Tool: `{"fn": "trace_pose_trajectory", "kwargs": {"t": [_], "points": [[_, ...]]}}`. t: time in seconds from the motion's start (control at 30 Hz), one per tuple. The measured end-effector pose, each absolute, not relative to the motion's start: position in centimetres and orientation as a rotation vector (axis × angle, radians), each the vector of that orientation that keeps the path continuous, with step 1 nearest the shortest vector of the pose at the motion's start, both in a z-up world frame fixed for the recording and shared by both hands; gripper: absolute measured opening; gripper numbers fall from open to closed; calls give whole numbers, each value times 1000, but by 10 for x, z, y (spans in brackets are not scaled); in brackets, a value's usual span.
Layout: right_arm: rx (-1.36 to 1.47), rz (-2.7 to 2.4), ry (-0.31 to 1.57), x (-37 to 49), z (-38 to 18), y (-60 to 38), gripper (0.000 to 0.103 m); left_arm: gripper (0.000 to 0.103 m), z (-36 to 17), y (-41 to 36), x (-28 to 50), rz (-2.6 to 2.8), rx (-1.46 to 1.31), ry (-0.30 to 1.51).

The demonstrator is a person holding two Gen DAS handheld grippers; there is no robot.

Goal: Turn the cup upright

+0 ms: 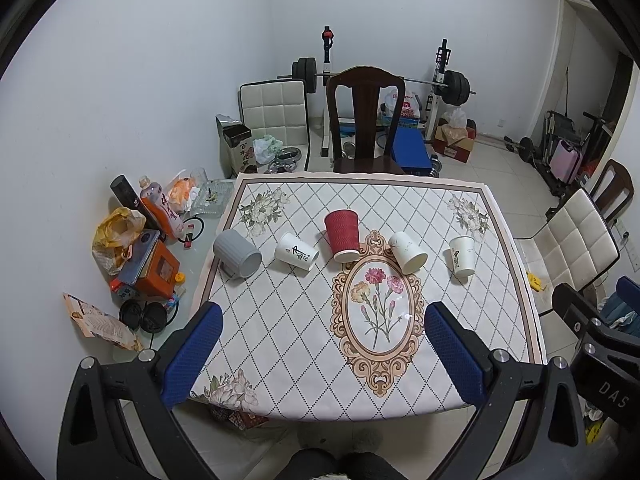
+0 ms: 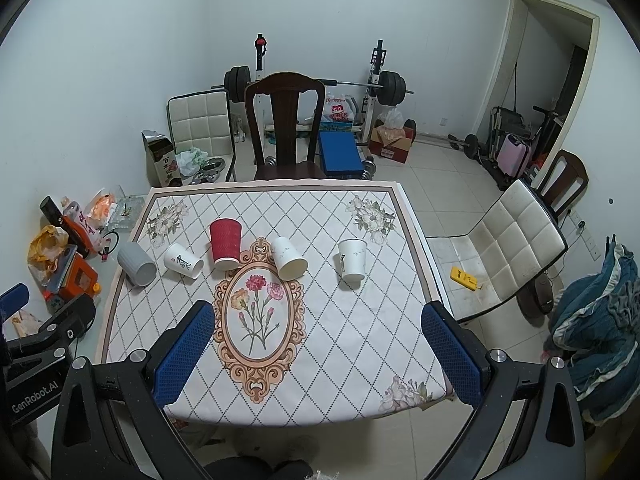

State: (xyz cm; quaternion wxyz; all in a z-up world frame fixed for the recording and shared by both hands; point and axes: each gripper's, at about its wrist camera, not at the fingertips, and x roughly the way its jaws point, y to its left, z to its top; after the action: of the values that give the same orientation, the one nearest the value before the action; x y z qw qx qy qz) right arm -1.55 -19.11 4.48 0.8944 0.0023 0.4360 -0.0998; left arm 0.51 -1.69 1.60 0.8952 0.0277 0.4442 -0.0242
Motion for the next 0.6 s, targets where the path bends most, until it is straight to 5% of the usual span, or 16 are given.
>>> {"fn": "trace_pose_trajectory", "kwargs": {"t": [0.6], "points": [[10, -205, 904, -16, 45, -191, 103, 103, 16, -18, 5, -53, 54, 923]]}}
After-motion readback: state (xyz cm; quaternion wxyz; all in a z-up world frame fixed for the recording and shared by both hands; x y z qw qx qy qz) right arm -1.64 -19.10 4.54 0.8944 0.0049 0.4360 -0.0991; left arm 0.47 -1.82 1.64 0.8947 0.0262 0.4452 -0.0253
